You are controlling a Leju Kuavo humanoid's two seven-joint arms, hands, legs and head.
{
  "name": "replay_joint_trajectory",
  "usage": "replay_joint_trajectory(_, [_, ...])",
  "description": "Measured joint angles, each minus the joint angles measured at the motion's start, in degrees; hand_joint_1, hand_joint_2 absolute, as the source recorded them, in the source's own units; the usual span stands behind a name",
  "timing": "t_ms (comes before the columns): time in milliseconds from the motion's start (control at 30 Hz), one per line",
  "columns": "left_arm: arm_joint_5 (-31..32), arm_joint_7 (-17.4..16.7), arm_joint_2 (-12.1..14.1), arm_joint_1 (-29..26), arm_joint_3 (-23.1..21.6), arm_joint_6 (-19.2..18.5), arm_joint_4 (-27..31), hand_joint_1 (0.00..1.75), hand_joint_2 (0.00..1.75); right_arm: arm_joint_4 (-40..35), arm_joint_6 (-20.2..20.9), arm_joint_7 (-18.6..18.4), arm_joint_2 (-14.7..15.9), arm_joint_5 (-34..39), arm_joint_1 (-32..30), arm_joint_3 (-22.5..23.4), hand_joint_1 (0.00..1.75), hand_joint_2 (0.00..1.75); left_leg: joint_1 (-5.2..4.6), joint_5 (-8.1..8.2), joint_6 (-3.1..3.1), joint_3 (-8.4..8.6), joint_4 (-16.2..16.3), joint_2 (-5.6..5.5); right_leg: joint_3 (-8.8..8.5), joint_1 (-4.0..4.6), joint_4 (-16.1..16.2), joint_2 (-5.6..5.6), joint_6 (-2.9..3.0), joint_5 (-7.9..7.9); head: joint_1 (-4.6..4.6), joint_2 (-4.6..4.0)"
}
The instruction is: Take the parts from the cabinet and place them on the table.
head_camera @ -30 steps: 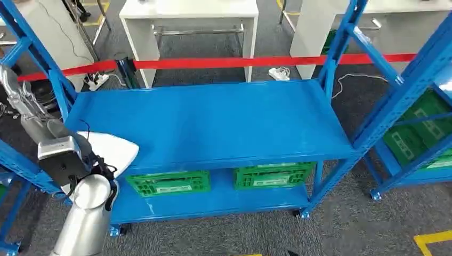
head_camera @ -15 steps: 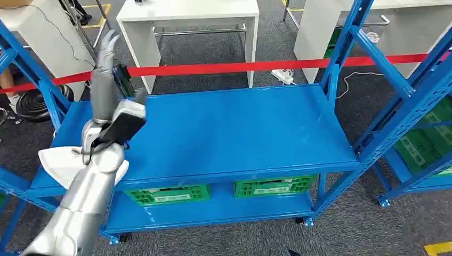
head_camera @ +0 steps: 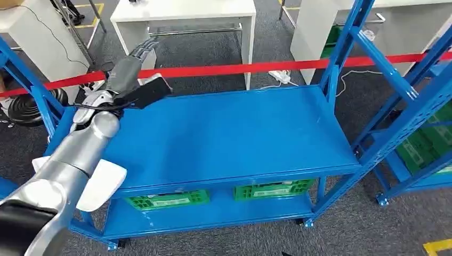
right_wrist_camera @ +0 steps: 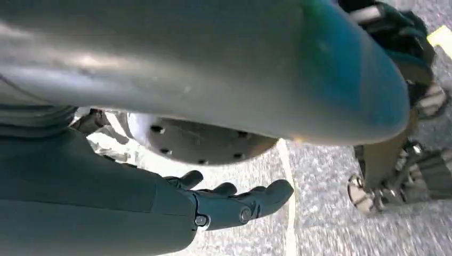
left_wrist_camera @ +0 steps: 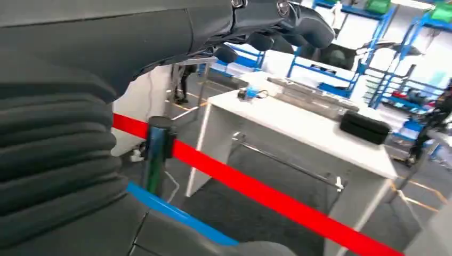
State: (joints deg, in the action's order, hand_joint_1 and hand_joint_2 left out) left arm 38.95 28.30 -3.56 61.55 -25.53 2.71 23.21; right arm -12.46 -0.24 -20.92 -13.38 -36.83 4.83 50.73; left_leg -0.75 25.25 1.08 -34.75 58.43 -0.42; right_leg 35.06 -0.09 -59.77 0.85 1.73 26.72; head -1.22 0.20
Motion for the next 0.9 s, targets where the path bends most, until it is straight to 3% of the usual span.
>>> replay_joint_trajectory(267, [0.2, 0.0, 0.2, 1.1, -1.0, 0.0, -3.2, 0.0, 1.75, 0.0, 0.0, 0.0, 0.0, -0.1, 0.1, 0.2, 0.0, 0.0, 0.03, 0.3, -0.53, 0.21, -0.1, -0.2, -0.72, 0.02, 0.8, -0.19, -0.71, 0.05, -0.04, 0.0])
replay_joint_trajectory(900, [0.2, -0.7, 0.2, 1.7, -1.4, -0.5, -4.7, 0.0, 1.75, 0.0, 0.0, 0.0, 0.0, -0.1, 0.1, 0.3, 0.0, 0.0, 0.13, 0.31, -0.6, 0.29, -0.1, -0.19, -0.73, -0.07, 0.8, -0.28, -0.76, 0.05, -0.02, 0.0])
